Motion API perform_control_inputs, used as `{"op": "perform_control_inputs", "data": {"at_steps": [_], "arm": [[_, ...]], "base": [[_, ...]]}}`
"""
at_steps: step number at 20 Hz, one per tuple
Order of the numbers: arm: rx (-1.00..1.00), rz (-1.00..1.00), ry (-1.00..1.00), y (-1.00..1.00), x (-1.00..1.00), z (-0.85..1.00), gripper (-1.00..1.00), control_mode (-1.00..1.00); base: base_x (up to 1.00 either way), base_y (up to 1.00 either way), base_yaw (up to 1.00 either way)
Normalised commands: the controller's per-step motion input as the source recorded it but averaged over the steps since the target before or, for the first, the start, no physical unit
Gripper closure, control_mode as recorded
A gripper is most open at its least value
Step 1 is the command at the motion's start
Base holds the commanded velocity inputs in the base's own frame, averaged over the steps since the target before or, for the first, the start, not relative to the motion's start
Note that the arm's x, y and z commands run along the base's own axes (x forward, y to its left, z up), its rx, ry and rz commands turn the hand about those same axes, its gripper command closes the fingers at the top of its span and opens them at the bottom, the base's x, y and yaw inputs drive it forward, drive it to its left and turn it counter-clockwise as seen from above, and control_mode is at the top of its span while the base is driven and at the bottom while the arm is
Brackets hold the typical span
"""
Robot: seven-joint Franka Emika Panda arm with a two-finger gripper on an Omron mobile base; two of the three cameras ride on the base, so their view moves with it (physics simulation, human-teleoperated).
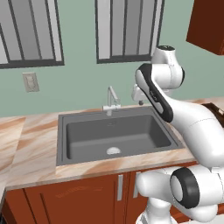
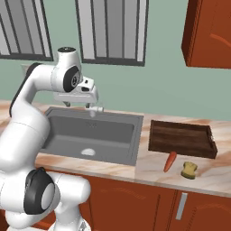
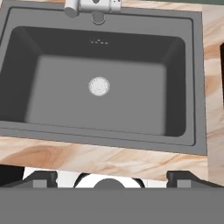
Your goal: Pick up all produce items and place them in the sink. Turn on the sink faucet to wash them. Then turn the sink off and put them in the tray.
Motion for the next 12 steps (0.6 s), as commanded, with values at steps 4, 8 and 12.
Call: {"op": "perform_control_inputs", "data": {"at_steps": [4, 8, 12], "arm": [[0.0, 0.0, 0.0, 0.0, 0.0, 0.0, -1.0, 1.0], [0.0, 0.0, 0.0, 0.0, 0.0, 0.0, -1.0, 1.0], [0.0, 0.0, 0.0, 0.0, 0.0, 0.0, -1.0, 1.0]], "base": [[0.0, -0.48, 0.0], [0.0, -0.51, 0.0], [0.05, -0.45, 0.0]]}}
